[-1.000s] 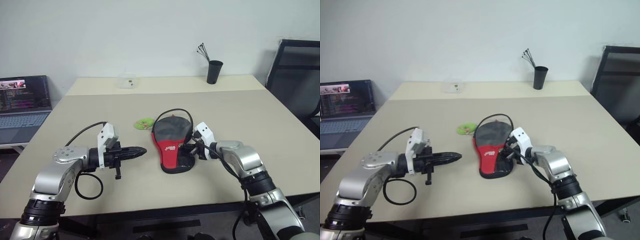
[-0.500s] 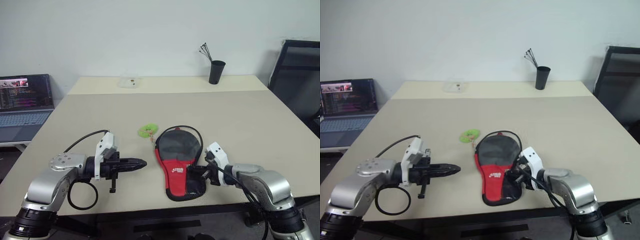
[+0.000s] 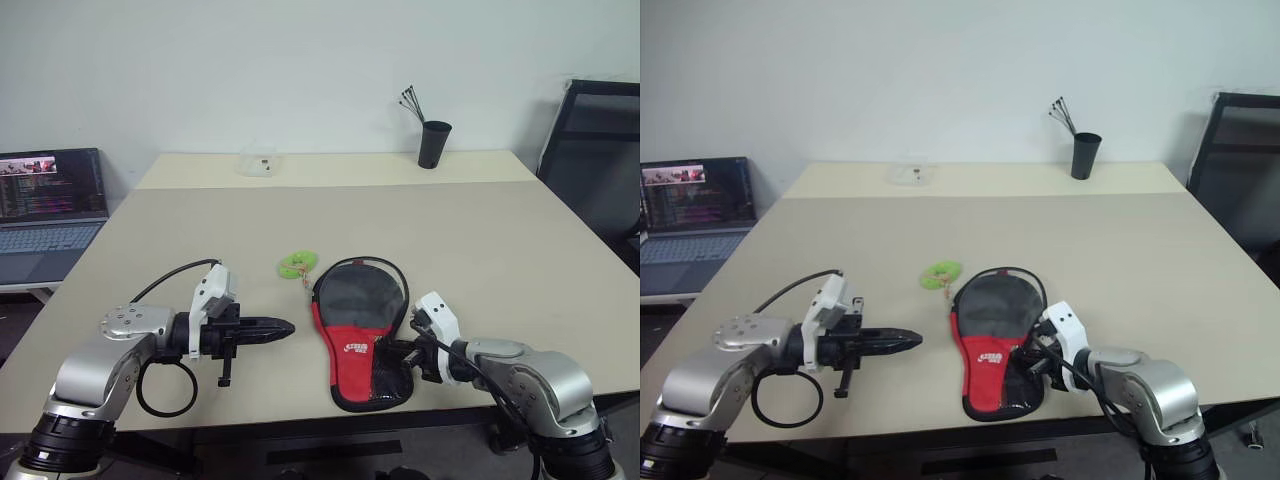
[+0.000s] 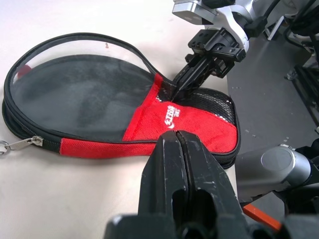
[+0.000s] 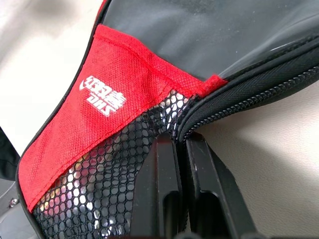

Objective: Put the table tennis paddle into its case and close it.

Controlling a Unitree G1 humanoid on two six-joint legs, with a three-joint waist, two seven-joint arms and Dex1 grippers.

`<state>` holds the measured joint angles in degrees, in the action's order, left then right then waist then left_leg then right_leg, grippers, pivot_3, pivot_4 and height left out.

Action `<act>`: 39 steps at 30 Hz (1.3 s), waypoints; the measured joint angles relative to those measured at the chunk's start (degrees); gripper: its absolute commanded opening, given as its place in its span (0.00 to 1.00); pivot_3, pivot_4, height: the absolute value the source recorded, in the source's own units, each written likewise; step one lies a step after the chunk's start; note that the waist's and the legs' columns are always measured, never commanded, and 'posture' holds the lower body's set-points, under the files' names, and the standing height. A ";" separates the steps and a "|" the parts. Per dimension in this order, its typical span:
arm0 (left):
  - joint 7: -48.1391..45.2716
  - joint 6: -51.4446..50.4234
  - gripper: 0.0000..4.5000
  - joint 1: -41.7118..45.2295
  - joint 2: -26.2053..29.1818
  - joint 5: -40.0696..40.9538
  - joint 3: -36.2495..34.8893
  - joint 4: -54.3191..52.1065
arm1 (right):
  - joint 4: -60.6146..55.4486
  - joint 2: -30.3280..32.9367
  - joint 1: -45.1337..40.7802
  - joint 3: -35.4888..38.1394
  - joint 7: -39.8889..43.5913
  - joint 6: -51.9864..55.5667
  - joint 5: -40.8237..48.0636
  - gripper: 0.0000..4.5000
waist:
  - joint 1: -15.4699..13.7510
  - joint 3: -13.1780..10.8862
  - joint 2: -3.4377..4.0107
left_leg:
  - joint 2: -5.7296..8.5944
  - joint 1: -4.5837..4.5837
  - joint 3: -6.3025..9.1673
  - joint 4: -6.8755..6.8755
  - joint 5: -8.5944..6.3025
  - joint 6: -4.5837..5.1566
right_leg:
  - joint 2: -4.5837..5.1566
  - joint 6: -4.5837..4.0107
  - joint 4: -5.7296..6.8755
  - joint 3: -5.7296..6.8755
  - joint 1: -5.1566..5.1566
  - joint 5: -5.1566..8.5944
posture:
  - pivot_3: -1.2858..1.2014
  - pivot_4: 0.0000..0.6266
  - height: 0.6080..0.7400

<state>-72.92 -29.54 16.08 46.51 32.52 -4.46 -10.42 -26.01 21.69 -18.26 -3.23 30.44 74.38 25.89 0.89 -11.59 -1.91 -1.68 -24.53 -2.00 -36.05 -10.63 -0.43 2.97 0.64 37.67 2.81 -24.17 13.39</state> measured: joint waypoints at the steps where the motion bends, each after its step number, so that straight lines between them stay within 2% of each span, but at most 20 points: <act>1: -0.03 0.03 0.00 -0.02 0.00 -0.01 0.00 0.00 | -0.19 0.25 0.19 0.04 -0.03 -0.01 0.14 0.00 | -0.06 0.00 0.00 | 0.00 -0.01 0.00 0.00 0.00 0.00 | 0.00 0.00 -0.01 0.00 0.00 0.00 | 0.52 0.24 1.00; 2: -0.03 0.08 0.00 -0.07 0.00 -0.03 0.00 0.00 | -0.30 0.42 0.35 0.15 -0.11 0.04 0.29 0.12 | -0.13 0.00 0.00 | 0.00 -0.01 0.00 0.00 0.00 0.00 | 0.00 0.00 -0.02 0.01 0.00 0.00 | 0.52 0.24 1.00; 7: 0.10 0.38 0.00 -0.91 0.00 -0.21 0.00 0.01 | -2.20 1.91 0.90 0.46 -0.67 1.38 1.59 0.47 | -0.38 0.00 0.00 | -0.01 -0.01 0.02 -0.01 0.00 0.00 | 0.00 0.00 -0.02 0.02 0.00 0.00 | 0.52 0.24 1.00; 13: 1.01 1.30 0.00 -2.15 0.00 -0.36 -0.01 0.01 | -7.65 3.84 -0.48 0.60 -1.79 3.36 3.04 0.94 | -0.45 0.00 0.00 | -0.02 -0.02 0.03 -0.01 0.00 0.00 | 0.02 -0.03 -0.02 0.03 -0.01 0.02 | 0.52 0.24 1.00; 14: 1.22 1.38 0.00 -2.18 -0.01 -0.36 -0.01 0.01 | -8.28 4.03 -1.19 1.08 -1.77 3.90 3.80 0.99 | -0.46 0.00 0.00 | -0.02 -0.02 0.03 -0.01 0.00 0.00 | 0.02 -0.03 -0.02 0.03 -0.01 0.02 | 0.52 0.24 1.00; 21: 3.82 2.54 0.00 -2.09 -0.49 -1.15 -0.41 2.33 | -9.57 7.68 -7.37 4.26 1.33 3.83 8.46 0.99 | -0.64 0.00 0.00 | -0.02 -0.05 0.06 0.00 0.00 0.00 | 0.02 -0.03 -0.05 0.08 -0.01 0.02 | 0.52 0.24 1.00; 26: 4.77 2.63 0.00 -1.69 -0.60 -1.18 -0.41 2.76 | -8.81 11.85 -8.10 4.88 4.54 3.14 11.37 0.99 | -0.76 0.00 0.00 | -0.01 -0.10 0.07 -0.01 0.00 0.00 | 0.03 -0.02 -0.09 0.09 -0.02 0.01 | 0.52 0.24 1.00; 30: 4.89 2.63 0.00 -1.68 -0.60 -1.18 -0.42 2.79 | -7.42 14.68 -7.91 3.77 4.63 0.11 10.76 0.99 | -0.76 0.00 0.00 | -0.01 -0.10 0.08 -0.02 0.00 0.00 | 0.02 -0.03 -0.09 0.10 -0.02 0.02 | 0.52 0.24 1.00; 36: 5.95 2.18 0.00 -1.67 -0.58 -1.12 -0.45 2.78 | -3.50 23.47 -6.73 1.86 7.16 -7.17 6.33 0.99 | -0.82 0.00 -0.01 | 0.00 -0.14 0.07 -0.01 -0.01 0.00 | 0.03 -0.03 -0.16 0.10 -0.02 0.02 | 0.52 0.24 1.00; 39: 6.58 1.45 0.00 -1.57 -0.59 -1.03 -0.47 2.76 | -1.64 24.86 -6.67 2.03 8.83 -10.07 5.72 0.99 | -0.81 0.00 -0.01 | -0.02 -0.14 0.10 -0.01 -0.01 0.00 | 0.01 -0.02 -0.16 0.13 -0.02 0.01 | 0.52 0.24 1.00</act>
<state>-66.34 -28.10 14.51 45.93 31.48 -4.92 -7.65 -27.65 46.56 -24.93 -1.20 39.27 64.31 31.61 0.08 -11.59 -1.92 -1.69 -24.67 -1.90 -36.06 -10.63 -0.42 2.99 0.62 37.51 2.94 -24.19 13.40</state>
